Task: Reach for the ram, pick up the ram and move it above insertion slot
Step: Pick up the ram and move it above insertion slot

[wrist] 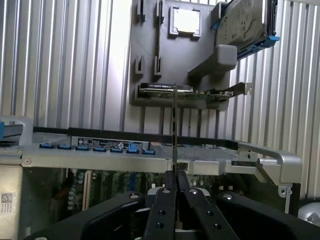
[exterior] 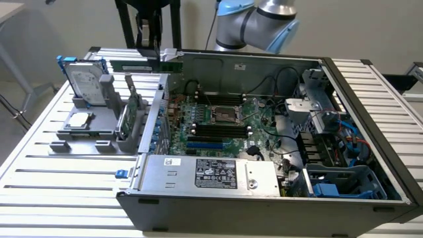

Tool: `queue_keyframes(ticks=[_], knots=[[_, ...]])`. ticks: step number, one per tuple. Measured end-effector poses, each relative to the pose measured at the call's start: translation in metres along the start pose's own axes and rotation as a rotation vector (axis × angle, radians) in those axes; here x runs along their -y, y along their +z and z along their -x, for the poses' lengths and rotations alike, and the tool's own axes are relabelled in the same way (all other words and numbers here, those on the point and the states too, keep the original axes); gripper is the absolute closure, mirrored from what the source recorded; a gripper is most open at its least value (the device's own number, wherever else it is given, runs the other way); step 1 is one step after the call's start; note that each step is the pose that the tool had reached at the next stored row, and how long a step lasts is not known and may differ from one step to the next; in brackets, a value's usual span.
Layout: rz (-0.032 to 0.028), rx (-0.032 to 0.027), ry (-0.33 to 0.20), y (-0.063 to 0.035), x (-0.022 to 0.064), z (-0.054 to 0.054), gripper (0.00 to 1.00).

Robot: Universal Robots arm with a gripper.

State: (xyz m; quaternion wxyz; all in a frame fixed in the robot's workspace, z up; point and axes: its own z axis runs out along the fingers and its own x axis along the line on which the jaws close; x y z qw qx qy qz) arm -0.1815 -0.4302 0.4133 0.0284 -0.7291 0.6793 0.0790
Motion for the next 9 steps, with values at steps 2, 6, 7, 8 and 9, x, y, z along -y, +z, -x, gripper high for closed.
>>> queue_keyframes(ticks=[2, 6, 7, 8, 9], knots=[[-0.0001, 0.0001, 0.000, -0.0003, 0.0075, 0.001, 0.87], [-0.0001, 0.0001, 0.000, -0.0010, 0.0225, 0.003, 0.87], [-0.0001, 0.0001, 0.000, -0.0012, 0.0269, 0.004, 0.87], [-0.0001, 0.0001, 0.000, -0.0015, 0.0312, 0.004, 0.87], [0.0000, 0.0001, 0.000, -0.0017, 0.0356, 0.004, 0.87]])
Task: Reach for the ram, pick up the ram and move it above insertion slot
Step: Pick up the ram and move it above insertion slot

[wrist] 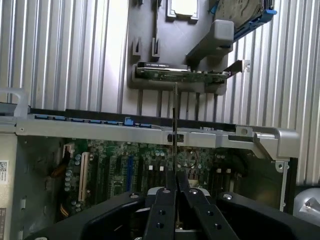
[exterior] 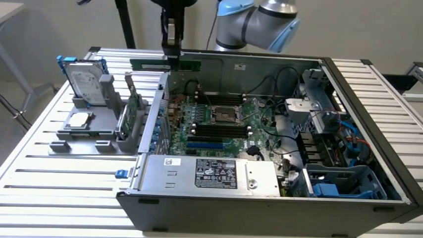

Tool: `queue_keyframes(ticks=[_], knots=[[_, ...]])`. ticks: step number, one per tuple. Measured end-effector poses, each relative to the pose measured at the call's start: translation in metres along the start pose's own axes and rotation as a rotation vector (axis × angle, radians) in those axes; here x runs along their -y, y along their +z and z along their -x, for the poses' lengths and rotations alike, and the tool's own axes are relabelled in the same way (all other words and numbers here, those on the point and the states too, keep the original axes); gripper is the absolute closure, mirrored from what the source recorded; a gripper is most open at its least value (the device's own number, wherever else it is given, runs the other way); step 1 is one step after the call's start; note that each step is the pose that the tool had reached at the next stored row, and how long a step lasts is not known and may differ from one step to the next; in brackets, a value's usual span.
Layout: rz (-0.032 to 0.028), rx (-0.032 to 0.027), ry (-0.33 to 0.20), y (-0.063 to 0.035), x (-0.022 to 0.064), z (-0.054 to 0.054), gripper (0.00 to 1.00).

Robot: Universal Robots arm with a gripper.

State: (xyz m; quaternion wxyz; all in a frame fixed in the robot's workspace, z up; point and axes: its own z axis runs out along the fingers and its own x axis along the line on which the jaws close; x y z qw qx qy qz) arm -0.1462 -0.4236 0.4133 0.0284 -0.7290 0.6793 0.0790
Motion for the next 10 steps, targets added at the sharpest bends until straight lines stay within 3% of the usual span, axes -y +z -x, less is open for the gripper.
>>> queue_keyframes(ticks=[10], knots=[[0.0000, 0.0000, 0.000, -0.0025, 0.0455, 0.004, 0.87]])
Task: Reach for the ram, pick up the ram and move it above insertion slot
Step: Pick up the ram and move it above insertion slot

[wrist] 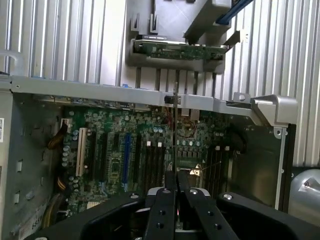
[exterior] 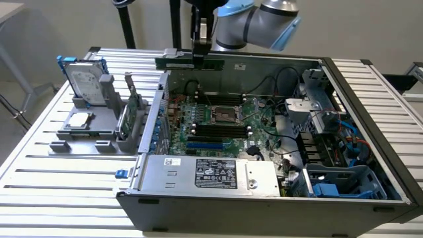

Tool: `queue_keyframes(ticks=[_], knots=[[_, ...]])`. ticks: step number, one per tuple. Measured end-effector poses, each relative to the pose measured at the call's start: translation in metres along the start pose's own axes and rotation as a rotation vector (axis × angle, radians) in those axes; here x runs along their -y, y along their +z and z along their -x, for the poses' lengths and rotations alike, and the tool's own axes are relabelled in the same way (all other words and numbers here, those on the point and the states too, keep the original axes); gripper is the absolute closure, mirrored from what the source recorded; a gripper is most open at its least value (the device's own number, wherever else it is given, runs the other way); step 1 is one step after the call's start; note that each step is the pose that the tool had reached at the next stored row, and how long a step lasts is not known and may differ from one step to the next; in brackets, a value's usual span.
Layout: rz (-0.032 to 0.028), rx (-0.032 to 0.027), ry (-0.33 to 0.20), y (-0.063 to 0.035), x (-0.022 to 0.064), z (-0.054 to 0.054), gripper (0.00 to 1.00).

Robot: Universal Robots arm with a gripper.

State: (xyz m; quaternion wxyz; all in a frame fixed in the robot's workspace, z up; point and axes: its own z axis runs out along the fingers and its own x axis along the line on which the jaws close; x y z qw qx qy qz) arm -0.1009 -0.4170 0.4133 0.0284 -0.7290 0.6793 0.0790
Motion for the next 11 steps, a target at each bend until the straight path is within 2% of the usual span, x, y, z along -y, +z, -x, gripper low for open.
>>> queue_keyframes(ticks=[6, 11], knots=[[0.0000, 0.0001, 0.000, 0.0008, 0.0262, 0.004, 0.87], [-0.0003, 0.0002, 0.002, 0.0027, 0.0387, 0.010, 0.87]])
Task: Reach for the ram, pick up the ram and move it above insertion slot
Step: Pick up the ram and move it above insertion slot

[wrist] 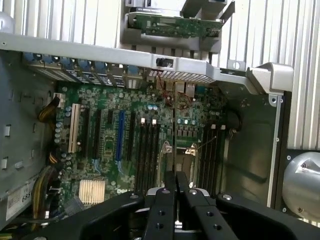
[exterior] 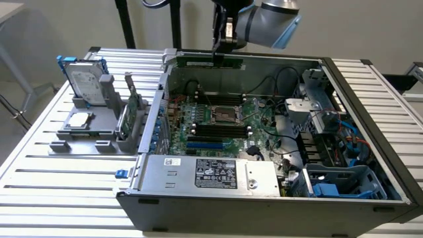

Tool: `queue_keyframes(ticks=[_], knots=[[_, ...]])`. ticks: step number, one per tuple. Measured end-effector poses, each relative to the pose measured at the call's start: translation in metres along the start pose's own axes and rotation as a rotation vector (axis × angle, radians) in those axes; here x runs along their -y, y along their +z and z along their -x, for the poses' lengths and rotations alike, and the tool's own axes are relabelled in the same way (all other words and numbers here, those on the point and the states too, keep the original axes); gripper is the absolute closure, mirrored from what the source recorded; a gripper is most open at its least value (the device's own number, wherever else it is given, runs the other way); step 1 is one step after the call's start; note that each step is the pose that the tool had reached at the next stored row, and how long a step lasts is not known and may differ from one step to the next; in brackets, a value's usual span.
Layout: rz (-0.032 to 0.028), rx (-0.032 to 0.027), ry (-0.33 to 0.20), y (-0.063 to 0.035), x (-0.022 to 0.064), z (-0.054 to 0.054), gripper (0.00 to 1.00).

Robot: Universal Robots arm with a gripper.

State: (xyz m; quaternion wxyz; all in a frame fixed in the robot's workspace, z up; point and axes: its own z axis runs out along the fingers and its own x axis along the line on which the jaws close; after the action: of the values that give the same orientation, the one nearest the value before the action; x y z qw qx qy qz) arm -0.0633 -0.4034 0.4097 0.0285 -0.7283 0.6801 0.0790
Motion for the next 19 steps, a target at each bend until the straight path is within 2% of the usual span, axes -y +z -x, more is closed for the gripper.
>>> queue_keyframes(ticks=[5, 12, 16, 19], knots=[[-0.0010, 0.0004, 0.006, 0.0016, 0.0071, 0.007, 0.87], [-0.0015, 0.0006, 0.009, 0.0033, 0.0259, 0.017, 0.87], [-0.0077, 0.0031, 0.049, 0.0048, 0.0272, 0.017, 0.87], [-0.0183, 0.0031, 0.070, 0.0054, 0.0276, 0.018, 0.87]])
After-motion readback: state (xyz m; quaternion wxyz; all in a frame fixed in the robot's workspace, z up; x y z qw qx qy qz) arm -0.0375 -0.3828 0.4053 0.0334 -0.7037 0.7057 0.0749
